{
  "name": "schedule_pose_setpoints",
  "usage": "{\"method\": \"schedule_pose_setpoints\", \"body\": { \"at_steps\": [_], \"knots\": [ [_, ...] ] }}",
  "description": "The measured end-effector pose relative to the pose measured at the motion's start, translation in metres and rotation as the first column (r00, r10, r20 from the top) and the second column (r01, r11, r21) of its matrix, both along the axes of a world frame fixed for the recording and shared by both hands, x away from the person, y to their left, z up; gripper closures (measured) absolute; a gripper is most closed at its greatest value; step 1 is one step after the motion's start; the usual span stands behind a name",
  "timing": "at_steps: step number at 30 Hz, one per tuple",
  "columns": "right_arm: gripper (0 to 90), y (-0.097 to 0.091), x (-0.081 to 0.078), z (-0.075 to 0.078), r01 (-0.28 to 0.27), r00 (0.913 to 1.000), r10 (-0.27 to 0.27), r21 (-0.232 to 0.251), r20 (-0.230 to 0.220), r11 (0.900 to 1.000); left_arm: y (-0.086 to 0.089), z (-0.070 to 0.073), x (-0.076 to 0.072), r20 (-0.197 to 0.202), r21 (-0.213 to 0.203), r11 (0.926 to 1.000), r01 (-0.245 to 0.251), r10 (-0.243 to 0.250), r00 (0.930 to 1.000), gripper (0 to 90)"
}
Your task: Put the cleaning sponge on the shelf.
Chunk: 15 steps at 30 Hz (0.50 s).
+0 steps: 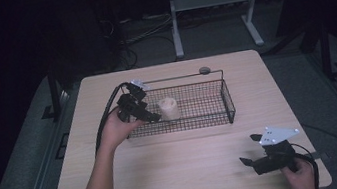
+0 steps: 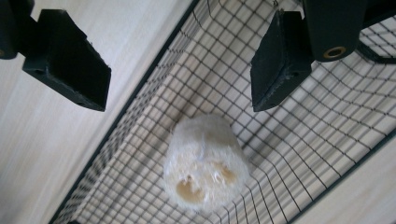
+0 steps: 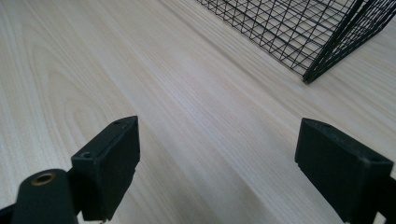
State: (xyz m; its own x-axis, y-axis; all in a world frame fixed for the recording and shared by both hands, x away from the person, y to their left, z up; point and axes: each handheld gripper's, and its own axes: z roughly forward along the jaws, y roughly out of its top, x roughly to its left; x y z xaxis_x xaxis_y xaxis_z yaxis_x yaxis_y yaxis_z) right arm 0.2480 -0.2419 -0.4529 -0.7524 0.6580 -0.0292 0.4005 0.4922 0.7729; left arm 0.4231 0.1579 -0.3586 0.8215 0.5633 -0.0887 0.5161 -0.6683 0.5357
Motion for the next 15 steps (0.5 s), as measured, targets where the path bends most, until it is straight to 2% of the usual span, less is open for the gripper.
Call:
{"method": "schedule_pose_setpoints", "body": {
  "at_steps": [8, 12, 15],
  "knots": [
    [13.5, 0.001, 0.0, 0.0, 0.003, 1.0, -0.003, -0.008, -0.003, 1.0, 0.014, -0.002, -0.012, 0.002, -0.012, 0.9999, -0.004, 0.004, 1.0, 19.7],
    [13.5, 0.001, 0.0, 0.0, 0.0, 1.0, -0.001, -0.006, -0.006, 1.0, 0.019, -0.003, -0.02, 0.004, -0.04, 0.9992, -0.004, 0.005, 1.0, 19.7],
    [13.5, 0.003, 0.0, -0.001, -0.001, 1.0, 0.001, -0.01, -0.003, 1.0, 0.022, -0.003, -0.026, 0.007, -0.029, 0.9996, 0.004, -0.004, 1.0, 19.7]
  ]
}}
